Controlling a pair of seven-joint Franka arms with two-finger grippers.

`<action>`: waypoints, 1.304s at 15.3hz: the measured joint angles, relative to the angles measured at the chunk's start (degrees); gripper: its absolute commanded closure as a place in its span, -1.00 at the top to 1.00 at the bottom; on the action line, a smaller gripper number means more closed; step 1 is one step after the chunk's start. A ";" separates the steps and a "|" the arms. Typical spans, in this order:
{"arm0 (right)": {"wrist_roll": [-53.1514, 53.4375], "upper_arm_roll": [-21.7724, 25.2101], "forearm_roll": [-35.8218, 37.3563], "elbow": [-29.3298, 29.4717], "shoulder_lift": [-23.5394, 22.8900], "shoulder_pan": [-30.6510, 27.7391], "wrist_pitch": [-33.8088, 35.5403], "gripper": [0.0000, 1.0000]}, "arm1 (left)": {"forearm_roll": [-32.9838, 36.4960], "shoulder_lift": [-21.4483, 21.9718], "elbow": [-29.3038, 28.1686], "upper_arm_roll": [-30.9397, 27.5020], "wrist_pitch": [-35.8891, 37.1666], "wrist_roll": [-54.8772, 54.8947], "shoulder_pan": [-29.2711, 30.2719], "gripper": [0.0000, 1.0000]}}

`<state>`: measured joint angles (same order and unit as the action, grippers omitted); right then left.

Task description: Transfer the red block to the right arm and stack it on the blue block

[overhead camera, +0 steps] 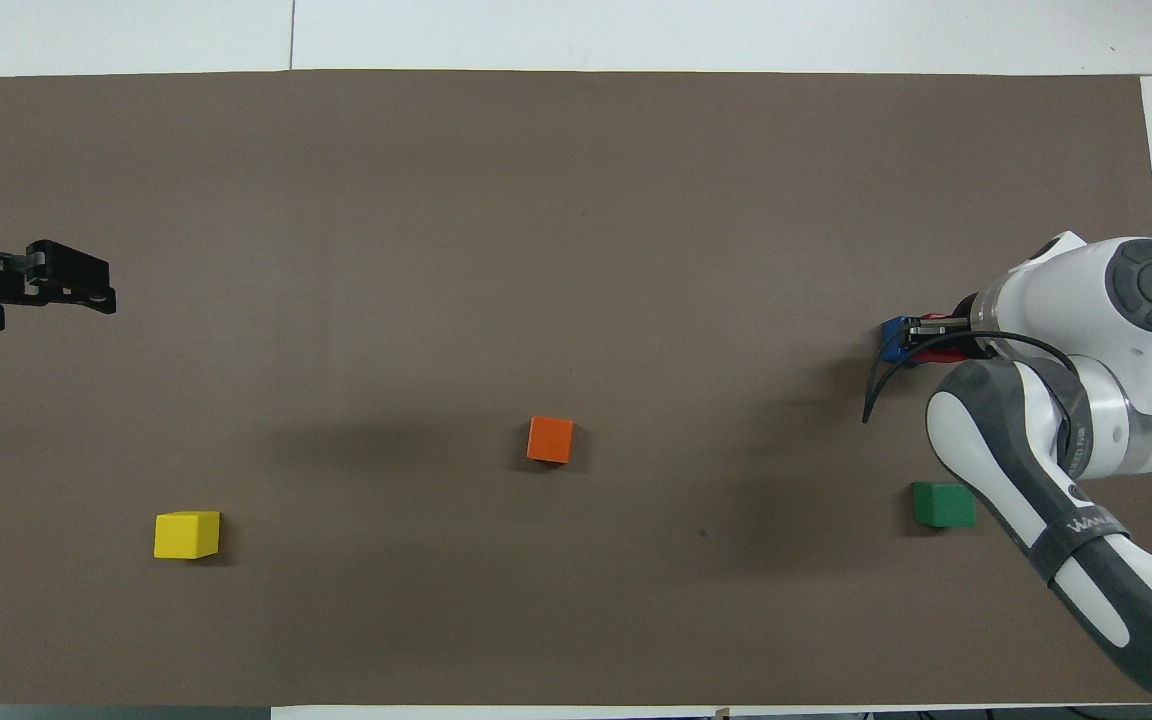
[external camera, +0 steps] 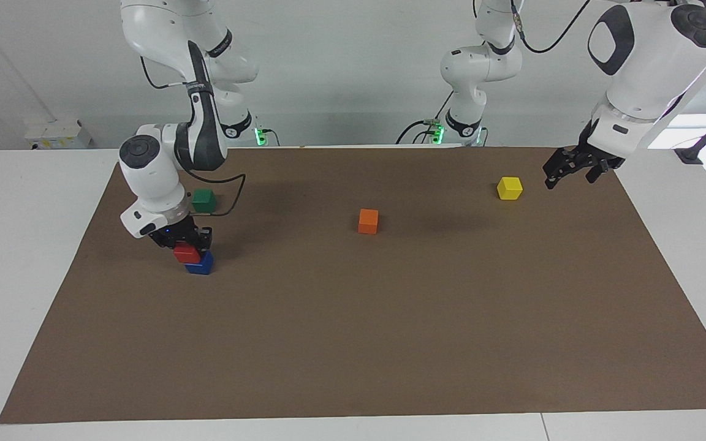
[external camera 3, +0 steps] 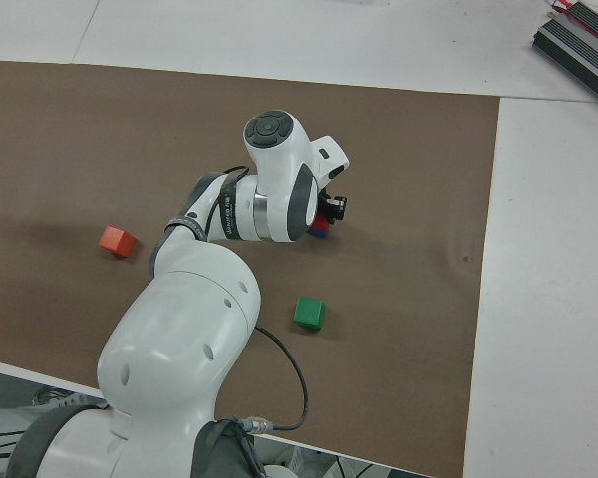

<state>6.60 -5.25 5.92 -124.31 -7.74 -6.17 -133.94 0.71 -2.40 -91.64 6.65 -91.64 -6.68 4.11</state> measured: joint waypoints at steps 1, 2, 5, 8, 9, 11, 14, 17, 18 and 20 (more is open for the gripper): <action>0.00 0.00 0.00 -0.01 0.00 -0.07 0.00 1.00 | 0.00 0.00 0.00 0.00 -0.03 0.00 0.00 1.00; 0.00 0.00 0.00 0.00 0.00 -0.10 0.00 1.00 | 0.00 0.00 0.00 0.01 -0.06 0.00 0.00 1.00; 0.00 -0.01 0.00 0.74 0.08 -0.10 0.62 1.00 | 0.00 0.00 0.00 0.05 -0.13 0.00 -0.02 1.00; 0.00 -0.21 0.00 3.31 0.47 -0.09 4.72 1.00 | 0.00 0.00 0.00 0.14 -0.17 0.00 -0.03 1.00; 0.00 -0.29 0.02 5.03 0.72 -0.07 7.40 1.00 | 0.00 0.00 0.00 0.15 -0.18 0.00 -0.04 1.00; -0.79 -0.45 0.07 9.20 1.30 -0.04 12.81 1.00 | 0.00 0.00 0.00 0.15 -0.21 0.00 -0.04 1.00; -3.42 -0.67 0.06 14.46 2.30 0.01 18.73 1.00 | 0.00 0.00 0.01 0.15 -0.22 0.00 -0.04 1.00; -4.41 -0.58 -1.91 17.22 4.64 -0.16 22.13 1.00 | 0.00 0.00 0.01 0.18 -0.19 0.00 -0.04 1.00; -5.25 -0.54 -2.56 18.21 5.70 -0.16 24.43 1.00 | 0.00 0.00 0.01 0.21 -0.14 0.00 -0.04 1.00; -6.22 -0.54 -2.83 21.44 7.50 -0.16 31.59 1.00 | 0.00 0.00 0.01 0.39 0.08 0.00 -0.05 1.00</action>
<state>0.38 -5.79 3.09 -102.87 -0.24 -6.33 -102.35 0.70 -2.40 -91.63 7.05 -91.56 -6.68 4.06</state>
